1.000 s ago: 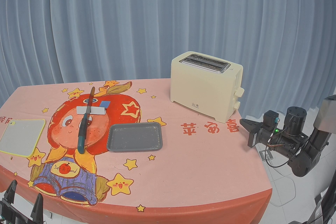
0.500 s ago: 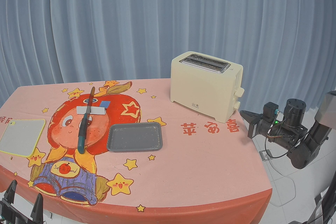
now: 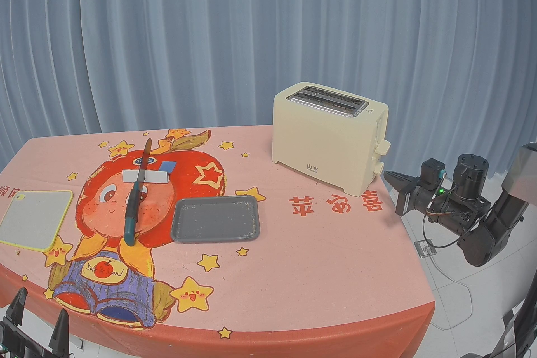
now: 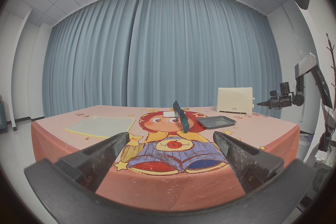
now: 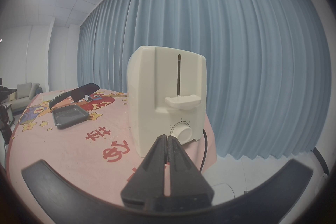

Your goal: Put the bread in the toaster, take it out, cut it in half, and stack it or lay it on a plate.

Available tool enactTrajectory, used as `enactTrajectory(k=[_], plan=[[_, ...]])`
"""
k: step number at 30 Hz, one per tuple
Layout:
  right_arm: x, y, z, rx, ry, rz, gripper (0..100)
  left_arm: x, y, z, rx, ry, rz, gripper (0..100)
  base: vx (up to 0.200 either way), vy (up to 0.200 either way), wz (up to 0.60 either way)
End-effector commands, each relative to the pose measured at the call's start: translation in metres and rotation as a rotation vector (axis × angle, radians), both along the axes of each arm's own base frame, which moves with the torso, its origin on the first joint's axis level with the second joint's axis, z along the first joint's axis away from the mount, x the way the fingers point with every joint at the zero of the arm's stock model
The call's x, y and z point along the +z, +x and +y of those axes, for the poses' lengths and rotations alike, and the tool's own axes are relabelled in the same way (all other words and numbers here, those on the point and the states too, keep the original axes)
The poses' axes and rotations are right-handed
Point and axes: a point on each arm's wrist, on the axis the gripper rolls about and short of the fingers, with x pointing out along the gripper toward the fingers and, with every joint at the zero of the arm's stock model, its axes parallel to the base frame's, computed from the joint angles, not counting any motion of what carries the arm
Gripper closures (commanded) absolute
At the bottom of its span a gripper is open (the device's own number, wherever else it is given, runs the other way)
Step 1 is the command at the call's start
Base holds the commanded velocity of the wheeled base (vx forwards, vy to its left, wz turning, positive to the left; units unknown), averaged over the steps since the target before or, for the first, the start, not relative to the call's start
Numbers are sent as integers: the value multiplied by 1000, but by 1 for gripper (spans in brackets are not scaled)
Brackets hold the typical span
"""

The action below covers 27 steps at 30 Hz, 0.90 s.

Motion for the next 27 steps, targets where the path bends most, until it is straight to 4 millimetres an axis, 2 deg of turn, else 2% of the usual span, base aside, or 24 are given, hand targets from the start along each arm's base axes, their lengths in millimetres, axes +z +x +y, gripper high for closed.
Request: enactTrajectory(k=[1,16,27], plan=[[2,4,1,0,6,-13,100,-5,0,0,-1,-1,3,0,0,0,0],[-11,25,4,-9,3,-12,100,-5,0,0,-1,-1,3,0,0,0,0],[-13,27,5,-9,3,-10,100,-5,0,0,-1,-1,3,0,0,0,0]])
